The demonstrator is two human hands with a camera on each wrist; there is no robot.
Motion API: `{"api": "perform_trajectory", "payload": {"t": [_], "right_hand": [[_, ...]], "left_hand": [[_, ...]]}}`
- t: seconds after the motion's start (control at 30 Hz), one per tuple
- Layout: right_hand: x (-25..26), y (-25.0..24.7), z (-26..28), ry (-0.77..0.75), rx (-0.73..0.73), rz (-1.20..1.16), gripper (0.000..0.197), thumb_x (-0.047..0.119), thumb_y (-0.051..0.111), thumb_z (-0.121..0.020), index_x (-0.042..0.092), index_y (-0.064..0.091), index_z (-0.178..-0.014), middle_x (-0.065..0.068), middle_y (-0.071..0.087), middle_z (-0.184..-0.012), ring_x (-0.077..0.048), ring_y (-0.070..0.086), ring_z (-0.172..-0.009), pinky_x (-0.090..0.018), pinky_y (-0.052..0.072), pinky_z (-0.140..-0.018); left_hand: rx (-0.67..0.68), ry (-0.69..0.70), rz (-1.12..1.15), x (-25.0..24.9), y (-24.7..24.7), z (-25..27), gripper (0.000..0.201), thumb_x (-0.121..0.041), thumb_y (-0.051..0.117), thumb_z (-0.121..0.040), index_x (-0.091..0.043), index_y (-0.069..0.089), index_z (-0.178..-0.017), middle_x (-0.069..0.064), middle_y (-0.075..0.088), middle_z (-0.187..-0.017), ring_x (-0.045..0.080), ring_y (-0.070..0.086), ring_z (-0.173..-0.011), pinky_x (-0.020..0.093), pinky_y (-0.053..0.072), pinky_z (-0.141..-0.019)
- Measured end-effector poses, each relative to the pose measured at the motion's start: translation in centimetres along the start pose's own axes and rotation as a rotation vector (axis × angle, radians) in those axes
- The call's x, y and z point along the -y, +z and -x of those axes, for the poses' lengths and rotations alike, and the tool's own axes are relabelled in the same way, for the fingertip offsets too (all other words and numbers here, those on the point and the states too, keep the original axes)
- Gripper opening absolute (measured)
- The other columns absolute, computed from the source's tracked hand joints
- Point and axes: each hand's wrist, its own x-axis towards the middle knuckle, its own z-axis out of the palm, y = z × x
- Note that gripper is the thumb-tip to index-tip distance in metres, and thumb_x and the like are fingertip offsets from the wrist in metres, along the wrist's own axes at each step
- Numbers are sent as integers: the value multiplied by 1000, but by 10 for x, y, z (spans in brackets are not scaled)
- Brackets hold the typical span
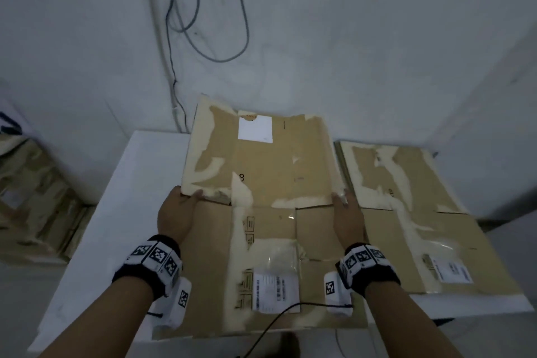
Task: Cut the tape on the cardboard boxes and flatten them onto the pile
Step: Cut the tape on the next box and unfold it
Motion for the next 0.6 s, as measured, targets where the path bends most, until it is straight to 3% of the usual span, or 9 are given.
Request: {"api": "perform_trajectory", "payload": {"t": [0.07,0.2,0.47,0.6], "right_hand": [[-9,-32,-27,13,-43,13,45,35,47,-102,10,48,-140,-11,57,-133,-29,51,-122,-34,39,-96],[-38,-108,-77,26,-116,32,36,30,50,-102,8,57,-129,-11,61,-118,-31,55,-113,-31,35,-85],[-123,-245,-176,117,-144,126,37,30,50,-101,6,57,-128,-19,57,-131,-38,51,-119,-42,37,-98],[-166,-286,-223,178,-106,164,34,28,49,-100,6,57,-124,-21,59,-126,-36,54,-110,-36,37,-86]], "left_hand": [[22,27,24,-24,33,1,28,-34,59,-93,-10,59,-107,2,60,-100,20,53,-93,29,37,-78],[83,55,75,-66,116,7,28,-32,57,-94,-9,60,-108,3,61,-102,20,54,-93,30,36,-77],[175,-1,118,-118,303,39,29,-32,57,-93,-9,60,-109,7,65,-107,26,59,-99,30,39,-78],[172,-63,108,-127,375,56,30,-33,55,-95,-6,58,-108,10,64,-106,28,58,-99,30,37,-76]]}}
